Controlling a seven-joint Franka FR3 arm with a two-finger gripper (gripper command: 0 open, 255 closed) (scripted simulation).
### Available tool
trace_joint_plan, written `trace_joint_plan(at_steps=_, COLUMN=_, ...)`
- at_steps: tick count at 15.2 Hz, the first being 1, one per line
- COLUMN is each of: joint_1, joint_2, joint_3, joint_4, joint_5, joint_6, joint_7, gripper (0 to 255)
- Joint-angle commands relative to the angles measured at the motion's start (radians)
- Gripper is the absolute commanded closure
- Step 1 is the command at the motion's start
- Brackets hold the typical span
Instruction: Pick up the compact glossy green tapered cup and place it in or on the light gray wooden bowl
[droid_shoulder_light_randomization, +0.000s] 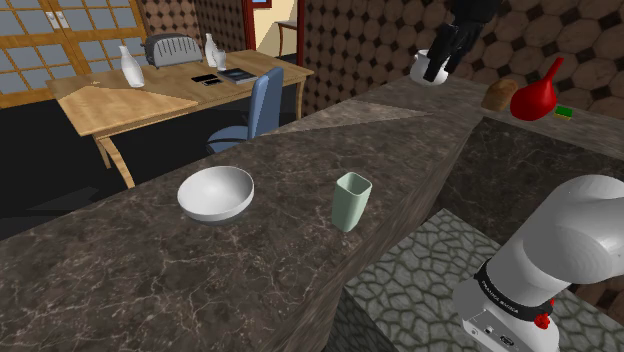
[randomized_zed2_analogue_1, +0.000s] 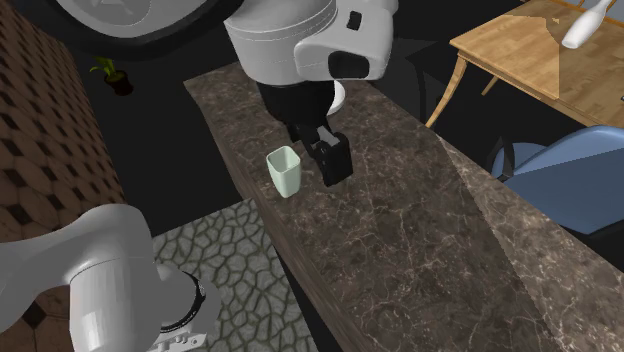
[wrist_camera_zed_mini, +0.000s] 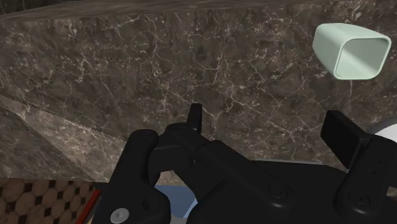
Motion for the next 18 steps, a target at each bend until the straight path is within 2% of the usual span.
trace_joint_plan(at_steps=1, joint_1=0.0, joint_2=0.0, joint_3=0.0, joint_4=0.0, joint_5=0.0, joint_6=0.0, joint_7=0.0, gripper=0)
trace_joint_plan(at_steps=10, joint_1=0.064, joint_2=-0.004, joint_3=0.137, joint_4=-0.209, joint_5=0.09, joint_6=0.19, joint_7=0.135, gripper=0)
trace_joint_plan(at_steps=18, joint_1=0.133, joint_2=0.086, joint_3=0.275, joint_4=-0.323, joint_5=0.176, joint_6=0.388, joint_7=0.258, gripper=0)
